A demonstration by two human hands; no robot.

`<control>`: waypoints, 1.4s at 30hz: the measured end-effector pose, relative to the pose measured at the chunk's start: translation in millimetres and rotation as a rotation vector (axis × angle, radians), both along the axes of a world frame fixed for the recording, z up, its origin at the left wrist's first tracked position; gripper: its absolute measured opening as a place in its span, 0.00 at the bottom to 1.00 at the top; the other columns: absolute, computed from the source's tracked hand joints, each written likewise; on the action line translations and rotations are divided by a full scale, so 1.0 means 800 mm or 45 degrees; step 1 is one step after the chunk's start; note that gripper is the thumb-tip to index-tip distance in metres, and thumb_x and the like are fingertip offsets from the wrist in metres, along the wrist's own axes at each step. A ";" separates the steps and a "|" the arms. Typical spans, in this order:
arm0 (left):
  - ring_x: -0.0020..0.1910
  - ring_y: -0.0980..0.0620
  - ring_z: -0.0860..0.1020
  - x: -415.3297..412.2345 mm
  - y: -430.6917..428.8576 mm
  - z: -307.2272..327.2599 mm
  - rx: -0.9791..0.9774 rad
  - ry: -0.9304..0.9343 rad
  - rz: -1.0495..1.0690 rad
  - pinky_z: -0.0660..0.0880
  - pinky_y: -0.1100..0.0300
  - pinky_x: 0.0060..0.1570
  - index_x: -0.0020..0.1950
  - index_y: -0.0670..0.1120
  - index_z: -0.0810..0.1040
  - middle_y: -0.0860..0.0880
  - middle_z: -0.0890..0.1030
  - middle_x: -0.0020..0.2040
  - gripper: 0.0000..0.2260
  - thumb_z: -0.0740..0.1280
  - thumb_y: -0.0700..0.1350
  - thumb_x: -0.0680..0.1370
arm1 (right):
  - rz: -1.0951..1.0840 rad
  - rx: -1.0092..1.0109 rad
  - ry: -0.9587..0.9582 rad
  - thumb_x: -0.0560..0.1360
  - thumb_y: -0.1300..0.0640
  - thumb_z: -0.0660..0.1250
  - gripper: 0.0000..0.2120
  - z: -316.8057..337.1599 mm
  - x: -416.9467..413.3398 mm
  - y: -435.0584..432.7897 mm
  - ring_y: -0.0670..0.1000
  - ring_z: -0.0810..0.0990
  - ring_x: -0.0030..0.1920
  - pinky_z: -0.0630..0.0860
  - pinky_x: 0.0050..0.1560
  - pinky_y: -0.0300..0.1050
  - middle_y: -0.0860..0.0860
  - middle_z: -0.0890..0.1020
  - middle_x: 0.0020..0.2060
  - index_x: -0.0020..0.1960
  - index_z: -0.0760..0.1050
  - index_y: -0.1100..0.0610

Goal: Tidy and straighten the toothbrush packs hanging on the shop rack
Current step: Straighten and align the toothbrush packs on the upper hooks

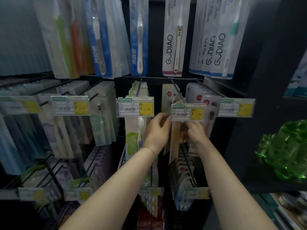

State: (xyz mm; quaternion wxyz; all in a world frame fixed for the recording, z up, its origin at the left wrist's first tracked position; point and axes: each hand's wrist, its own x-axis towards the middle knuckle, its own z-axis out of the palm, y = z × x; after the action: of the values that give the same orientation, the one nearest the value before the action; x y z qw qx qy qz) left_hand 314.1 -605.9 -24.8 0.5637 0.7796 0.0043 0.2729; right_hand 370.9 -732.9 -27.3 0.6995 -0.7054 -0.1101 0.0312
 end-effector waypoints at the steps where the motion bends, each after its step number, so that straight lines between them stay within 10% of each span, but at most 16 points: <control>1: 0.55 0.58 0.79 0.001 0.000 0.000 0.000 0.007 0.009 0.77 0.58 0.56 0.62 0.49 0.78 0.54 0.82 0.55 0.11 0.64 0.49 0.81 | -0.004 0.019 0.005 0.83 0.52 0.56 0.10 0.000 0.000 0.001 0.49 0.76 0.26 0.72 0.30 0.45 0.58 0.81 0.50 0.55 0.76 0.50; 27: 0.48 0.53 0.77 0.024 -0.025 0.000 -0.225 0.127 0.147 0.74 0.58 0.49 0.56 0.43 0.75 0.48 0.80 0.51 0.05 0.61 0.42 0.83 | -0.136 0.061 -0.333 0.82 0.57 0.61 0.08 -0.008 -0.022 -0.009 0.46 0.73 0.22 0.68 0.23 0.35 0.42 0.81 0.28 0.54 0.78 0.50; 42: 0.47 0.57 0.77 0.038 -0.042 -0.017 -0.495 0.114 0.100 0.71 0.64 0.43 0.45 0.58 0.71 0.54 0.80 0.48 0.09 0.63 0.45 0.82 | -0.199 0.038 -0.431 0.81 0.59 0.64 0.08 -0.006 -0.022 -0.023 0.45 0.73 0.23 0.72 0.26 0.40 0.49 0.84 0.39 0.49 0.78 0.47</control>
State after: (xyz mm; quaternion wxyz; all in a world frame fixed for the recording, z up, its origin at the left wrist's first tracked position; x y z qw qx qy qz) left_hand 344.6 -639.7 -38.6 0.6918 0.6666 0.1123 0.2540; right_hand 353.4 -751.7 -32.3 0.6817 -0.6966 -0.1713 -0.1441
